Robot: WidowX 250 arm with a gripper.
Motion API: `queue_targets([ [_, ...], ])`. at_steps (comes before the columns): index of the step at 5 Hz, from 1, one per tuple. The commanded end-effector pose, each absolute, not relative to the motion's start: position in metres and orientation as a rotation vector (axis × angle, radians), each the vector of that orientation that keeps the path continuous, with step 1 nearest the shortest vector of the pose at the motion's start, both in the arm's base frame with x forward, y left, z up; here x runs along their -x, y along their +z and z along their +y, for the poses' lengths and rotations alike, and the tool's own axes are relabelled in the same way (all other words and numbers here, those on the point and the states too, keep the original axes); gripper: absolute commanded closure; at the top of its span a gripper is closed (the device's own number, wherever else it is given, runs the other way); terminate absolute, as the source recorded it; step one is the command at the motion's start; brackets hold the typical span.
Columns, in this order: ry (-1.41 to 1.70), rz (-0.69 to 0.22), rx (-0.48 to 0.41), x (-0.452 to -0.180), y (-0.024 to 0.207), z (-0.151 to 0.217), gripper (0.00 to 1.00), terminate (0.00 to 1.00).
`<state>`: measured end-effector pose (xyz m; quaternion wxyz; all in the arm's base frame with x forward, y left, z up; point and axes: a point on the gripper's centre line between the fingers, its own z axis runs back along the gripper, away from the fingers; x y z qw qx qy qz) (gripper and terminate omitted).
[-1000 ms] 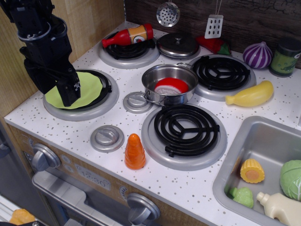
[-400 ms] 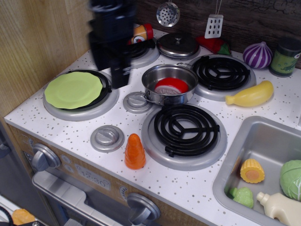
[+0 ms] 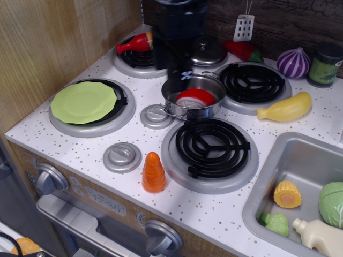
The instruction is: Take sushi out of pan
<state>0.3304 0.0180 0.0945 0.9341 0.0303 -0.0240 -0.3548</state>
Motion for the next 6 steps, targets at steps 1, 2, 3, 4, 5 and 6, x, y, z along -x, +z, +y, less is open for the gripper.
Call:
queue_targets([
  [1, -0.844, -0.138, -0.082, -0.360, 0.094, 0.021, 0.00, 0.00],
  [2, -0.904, -0.172, -0.081, -0.370, 0.091, 0.028, 0.00, 0.00],
  [3, -0.912, -0.223, -0.068, -0.380, 0.076, 0.021, 0.00, 0.00],
  [4, -0.920, -0.256, -0.041, -0.387, 0.062, 0.021, 0.00, 0.00],
  [5, -0.909, -0.279, -0.014, -0.387, 0.049, 0.021, 0.00, 0.00],
  [6, -0.897, -0.280, 0.028, -0.386, 0.039, 0.021, 0.00, 0.00],
])
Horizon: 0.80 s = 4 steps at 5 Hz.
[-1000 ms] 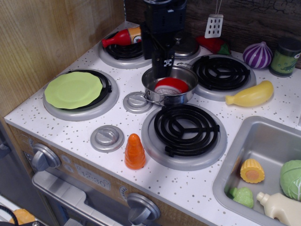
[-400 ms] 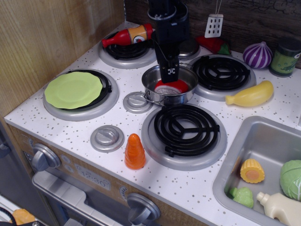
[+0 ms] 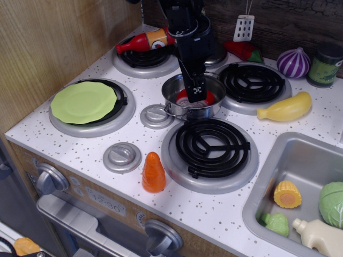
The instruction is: Take sushi out of pan
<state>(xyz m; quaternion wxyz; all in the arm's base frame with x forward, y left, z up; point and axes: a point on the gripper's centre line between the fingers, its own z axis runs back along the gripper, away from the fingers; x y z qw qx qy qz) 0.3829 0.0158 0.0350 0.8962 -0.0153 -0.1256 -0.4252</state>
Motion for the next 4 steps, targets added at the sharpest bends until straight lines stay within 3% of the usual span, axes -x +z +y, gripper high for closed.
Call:
queue_targets([
  [1, -0.866, -0.291, 0.059, -0.384, 0.028, 0.020, 0.00, 0.00],
  [2, -0.828, -0.297, 0.072, -0.384, 0.023, 0.018, 1.00, 0.00],
  [3, -0.828, -0.236, 0.015, -0.382, 0.054, 0.014, 1.00, 0.00],
  [4, -0.755, -0.158, -0.087, -0.364, 0.100, -0.003, 1.00, 0.00],
])
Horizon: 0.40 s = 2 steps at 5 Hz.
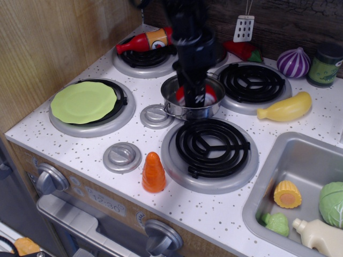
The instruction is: Take sushi out of pan
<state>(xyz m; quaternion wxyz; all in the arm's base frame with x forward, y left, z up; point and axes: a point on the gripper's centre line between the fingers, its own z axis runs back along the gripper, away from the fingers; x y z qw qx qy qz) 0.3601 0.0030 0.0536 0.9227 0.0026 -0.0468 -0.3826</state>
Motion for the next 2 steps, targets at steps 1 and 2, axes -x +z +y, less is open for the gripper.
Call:
queue_targets([
  [1, -0.586, -0.125, -0.054, -0.343, 0.107, -0.031, 1.00, 0.00],
  [2, -0.430, -0.197, 0.002, -0.320, 0.071, -0.057, 1.00, 0.00],
])
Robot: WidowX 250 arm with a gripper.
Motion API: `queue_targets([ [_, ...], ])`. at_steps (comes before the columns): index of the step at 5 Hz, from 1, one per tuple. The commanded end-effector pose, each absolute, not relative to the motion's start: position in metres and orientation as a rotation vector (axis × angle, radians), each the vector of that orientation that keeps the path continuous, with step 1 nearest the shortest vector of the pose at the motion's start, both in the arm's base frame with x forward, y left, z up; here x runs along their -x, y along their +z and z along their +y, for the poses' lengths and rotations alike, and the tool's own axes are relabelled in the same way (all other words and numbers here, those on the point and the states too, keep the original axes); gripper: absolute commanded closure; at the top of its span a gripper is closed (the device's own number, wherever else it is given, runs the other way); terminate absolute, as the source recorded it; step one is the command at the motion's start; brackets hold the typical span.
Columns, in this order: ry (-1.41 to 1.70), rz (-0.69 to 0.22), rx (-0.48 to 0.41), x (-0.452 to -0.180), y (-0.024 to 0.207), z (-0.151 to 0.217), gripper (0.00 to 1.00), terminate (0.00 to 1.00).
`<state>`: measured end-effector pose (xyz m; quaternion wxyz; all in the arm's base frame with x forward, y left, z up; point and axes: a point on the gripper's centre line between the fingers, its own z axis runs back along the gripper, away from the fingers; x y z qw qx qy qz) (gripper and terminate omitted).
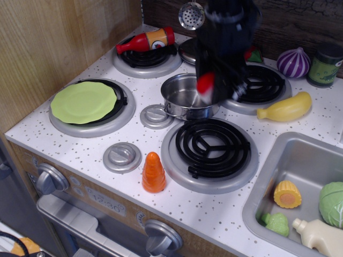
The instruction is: Take sushi out of pan
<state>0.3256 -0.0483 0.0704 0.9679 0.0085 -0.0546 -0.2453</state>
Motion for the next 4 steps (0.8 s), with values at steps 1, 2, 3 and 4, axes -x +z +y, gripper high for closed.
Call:
queue_targets([
  [1, -0.394, -0.246, 0.014, -0.3092, 0.0498, -0.0502, 1.00, 0.00],
  [2, -0.386, -0.326, 0.050, -0.3104, 0.0446, -0.0482, 0.00, 0.00],
  [3, -0.386, -0.326, 0.050, -0.3104, 0.0446, -0.0482, 0.00, 0.00],
  [4, -0.386, -0.326, 0.050, -0.3104, 0.0446, -0.0482, 0.00, 1.00],
])
